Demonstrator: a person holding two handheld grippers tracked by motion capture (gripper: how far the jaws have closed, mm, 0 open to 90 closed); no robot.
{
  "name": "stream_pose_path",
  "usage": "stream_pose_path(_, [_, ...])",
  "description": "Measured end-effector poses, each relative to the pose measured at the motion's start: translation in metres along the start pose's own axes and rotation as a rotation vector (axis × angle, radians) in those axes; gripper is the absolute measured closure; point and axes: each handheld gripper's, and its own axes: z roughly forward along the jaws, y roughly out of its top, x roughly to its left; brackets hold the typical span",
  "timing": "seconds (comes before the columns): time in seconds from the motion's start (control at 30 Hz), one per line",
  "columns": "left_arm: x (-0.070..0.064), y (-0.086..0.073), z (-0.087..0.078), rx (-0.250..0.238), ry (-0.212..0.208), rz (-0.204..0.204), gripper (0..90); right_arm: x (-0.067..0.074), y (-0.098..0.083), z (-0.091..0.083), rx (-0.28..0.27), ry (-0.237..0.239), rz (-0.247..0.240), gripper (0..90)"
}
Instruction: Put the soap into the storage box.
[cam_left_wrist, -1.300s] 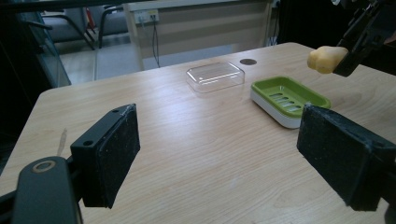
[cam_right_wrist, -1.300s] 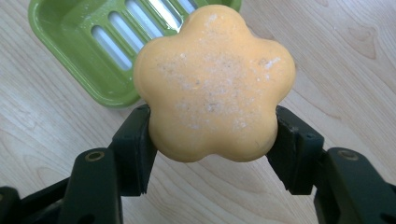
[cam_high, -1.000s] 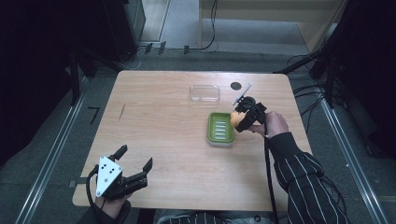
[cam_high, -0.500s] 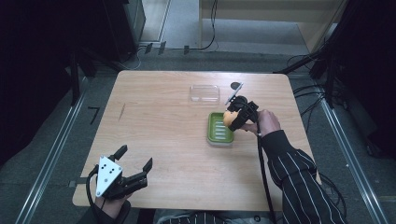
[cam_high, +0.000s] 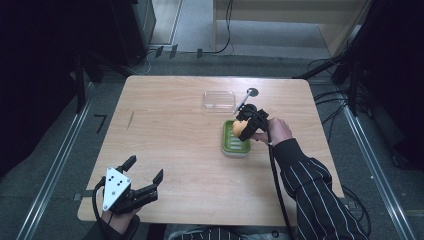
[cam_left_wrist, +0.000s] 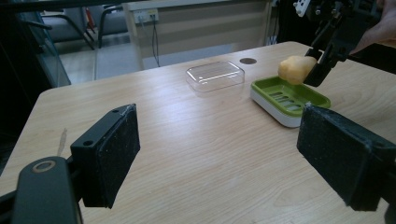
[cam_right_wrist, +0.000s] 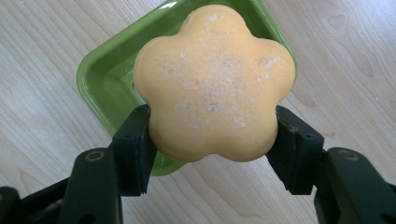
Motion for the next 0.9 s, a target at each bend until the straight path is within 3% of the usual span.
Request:
stream_pose_path(0.43, [0.0,0.0,0.0,0.0,0.001,-0.001,13.7,0.006,0.008,0.014,0.016,0.008,-0.025,39.4])
stream_pose_path(0.9, [0.0,0.0,0.0,-0.001,0.001,-0.002,13.7,0.011,0.009,0.025,0.022,-0.018,-0.038,39.4])
